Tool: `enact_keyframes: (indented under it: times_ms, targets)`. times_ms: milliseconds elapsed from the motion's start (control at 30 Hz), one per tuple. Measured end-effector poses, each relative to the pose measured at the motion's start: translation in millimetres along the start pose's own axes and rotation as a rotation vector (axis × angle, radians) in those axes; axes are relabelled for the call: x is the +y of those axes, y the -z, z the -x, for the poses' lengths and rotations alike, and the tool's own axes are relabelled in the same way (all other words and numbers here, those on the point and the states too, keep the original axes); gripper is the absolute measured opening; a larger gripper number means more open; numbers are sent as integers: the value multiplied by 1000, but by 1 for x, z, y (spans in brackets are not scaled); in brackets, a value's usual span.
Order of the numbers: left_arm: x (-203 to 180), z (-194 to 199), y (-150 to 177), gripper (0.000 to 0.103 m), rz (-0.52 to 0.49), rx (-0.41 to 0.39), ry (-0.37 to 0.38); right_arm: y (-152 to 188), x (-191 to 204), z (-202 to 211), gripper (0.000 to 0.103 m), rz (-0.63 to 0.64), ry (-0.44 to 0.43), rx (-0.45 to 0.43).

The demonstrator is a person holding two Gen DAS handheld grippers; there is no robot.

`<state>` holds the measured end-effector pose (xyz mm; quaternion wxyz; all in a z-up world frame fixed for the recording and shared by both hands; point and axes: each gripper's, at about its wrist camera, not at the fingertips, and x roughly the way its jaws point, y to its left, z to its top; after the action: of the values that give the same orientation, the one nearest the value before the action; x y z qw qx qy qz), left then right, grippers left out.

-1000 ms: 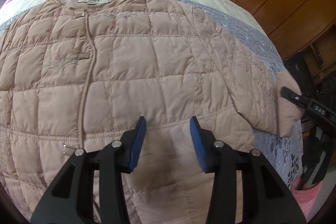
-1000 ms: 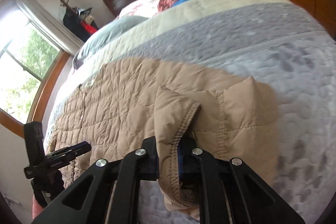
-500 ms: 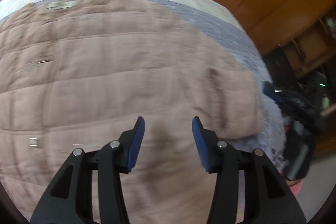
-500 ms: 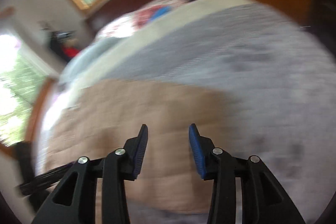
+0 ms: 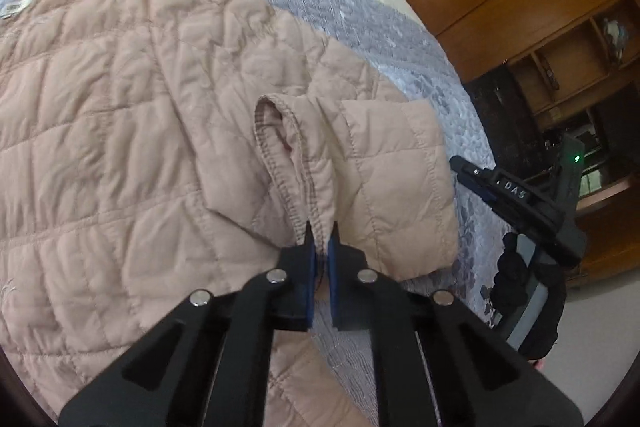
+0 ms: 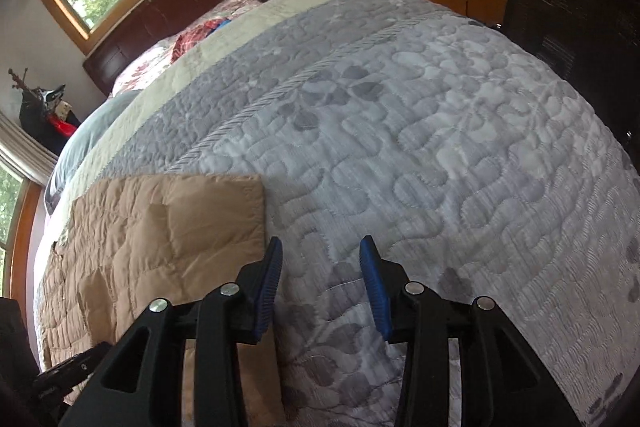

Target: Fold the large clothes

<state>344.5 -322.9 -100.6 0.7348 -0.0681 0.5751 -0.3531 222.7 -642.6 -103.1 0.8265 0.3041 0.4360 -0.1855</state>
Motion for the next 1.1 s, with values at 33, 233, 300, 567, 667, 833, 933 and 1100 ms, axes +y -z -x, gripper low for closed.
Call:
enact_keyframes:
  times_ms: [33, 233, 300, 567, 667, 833, 933, 1100]
  targets:
    - [2, 9, 2, 2, -2, -26, -7, 1, 5, 1, 41, 10, -20, -1]
    - [31, 77, 5, 1, 12, -176, -50, 6, 24, 2, 41, 38, -144, 15]
    - [45, 99, 6, 1, 31, -221, -70, 9, 35, 1, 41, 49, -207, 38]
    - [98, 171, 10, 1, 102, -344, -145, 33, 91, -5, 41, 150, -380, 113]
    - [123, 195, 13, 1, 132, -376, -181, 43, 112, -7, 41, 194, -399, 132]
    - [162, 224, 16, 1, 188, -404, -252, 58, 148, -13, 41, 275, -398, 158]
    - [188, 231, 17, 1, 236, -397, -283, 65, 167, -21, 41, 308, -384, 177]
    - [227, 208, 19, 1, 274, -308, -339, 71, 180, -37, 41, 346, -322, 194]
